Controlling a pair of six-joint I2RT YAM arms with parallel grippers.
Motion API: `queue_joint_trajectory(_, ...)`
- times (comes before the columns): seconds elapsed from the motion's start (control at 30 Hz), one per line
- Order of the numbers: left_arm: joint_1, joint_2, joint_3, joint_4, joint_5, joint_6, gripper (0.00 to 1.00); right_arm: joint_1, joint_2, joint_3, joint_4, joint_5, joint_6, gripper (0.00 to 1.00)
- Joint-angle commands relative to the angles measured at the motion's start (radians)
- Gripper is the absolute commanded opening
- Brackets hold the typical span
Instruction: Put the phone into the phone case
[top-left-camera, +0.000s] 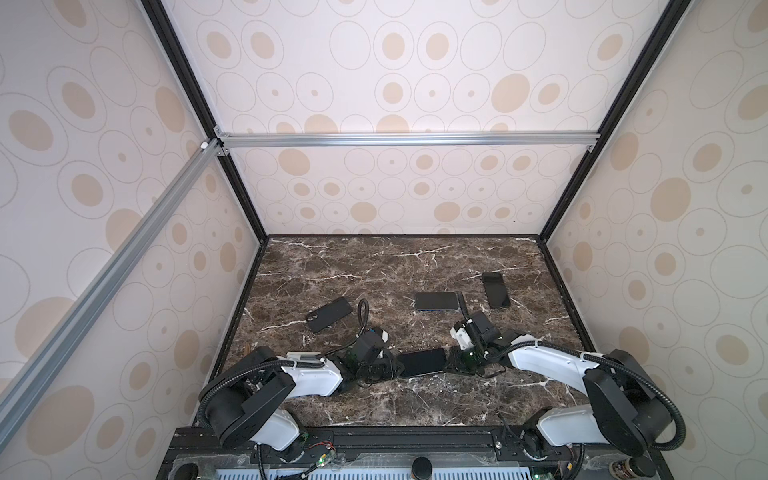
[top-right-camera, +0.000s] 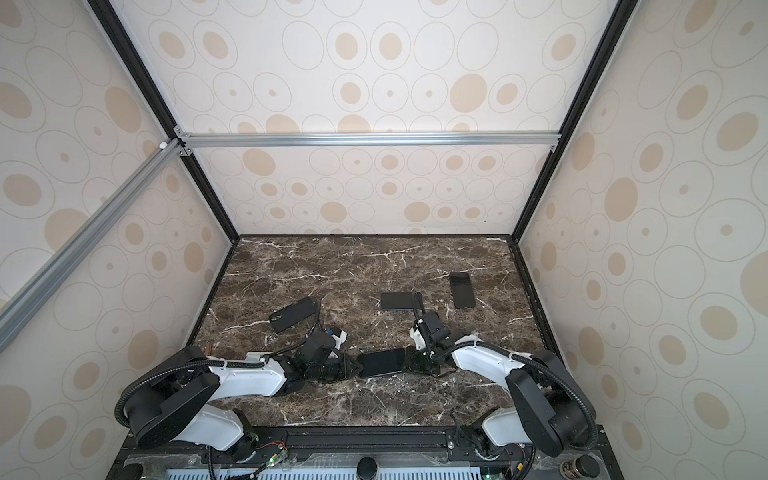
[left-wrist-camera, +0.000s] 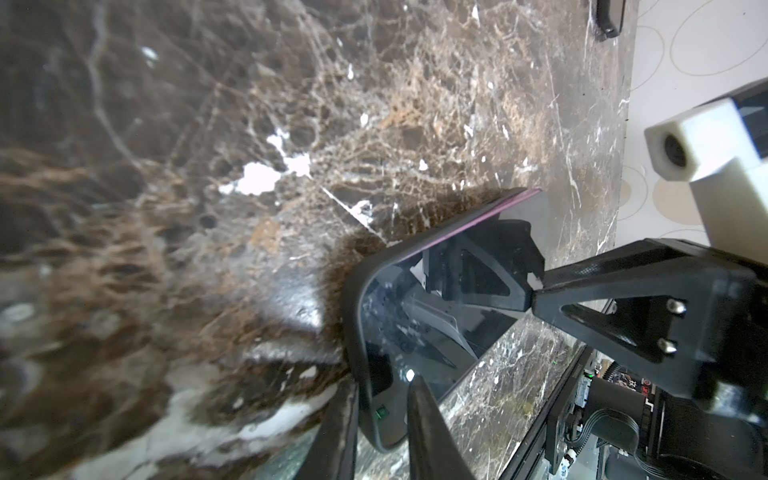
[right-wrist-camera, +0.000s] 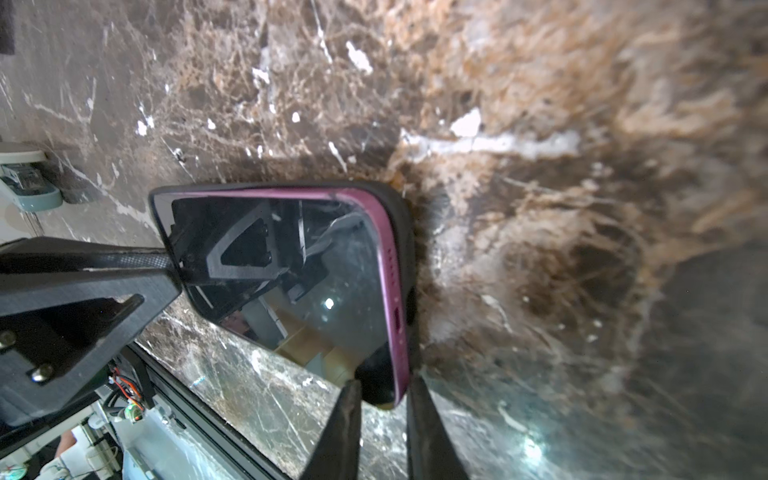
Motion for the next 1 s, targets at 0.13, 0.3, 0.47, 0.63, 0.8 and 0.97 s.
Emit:
queue_joint_trajectory(0.13, -0.012, 0.093, -0.057, -0.233, -0.003, 0.015, 0.23, 0.021, 0.009, -0.006, 0.038, -0.128, -0.053, 0.14)
queue_joint_trajectory(0.3, -0.013, 0.106, -0.057, -0.230, 0.005, 0.015, 0.24, 0.018, 0.011, -0.023, 0.077, -0.119, -0.029, 0.20)
queue_joint_trajectory(0.47, -0.009, 0.082, -0.065, -0.256, -0.025, 0.013, 0.24, 0.016, -0.049, 0.031, -0.065, 0.017, -0.054, 0.22)
queue_joint_trajectory(0.63, 0.014, 0.072, -0.058, -0.263, -0.028, 0.029, 0.24, -0.022, -0.082, 0.122, -0.192, 0.097, -0.103, 0.27)
queue_joint_trajectory(0.8, 0.032, 0.088, -0.035, -0.255, -0.002, 0.039, 0.23, -0.087, 0.009, 0.172, -0.210, 0.052, -0.167, 0.31)
queue_joint_trajectory(0.97, 0.041, 0.097, -0.008, -0.272, -0.008, 0.058, 0.20, -0.127, 0.118, 0.213, -0.185, -0.018, -0.206, 0.29)
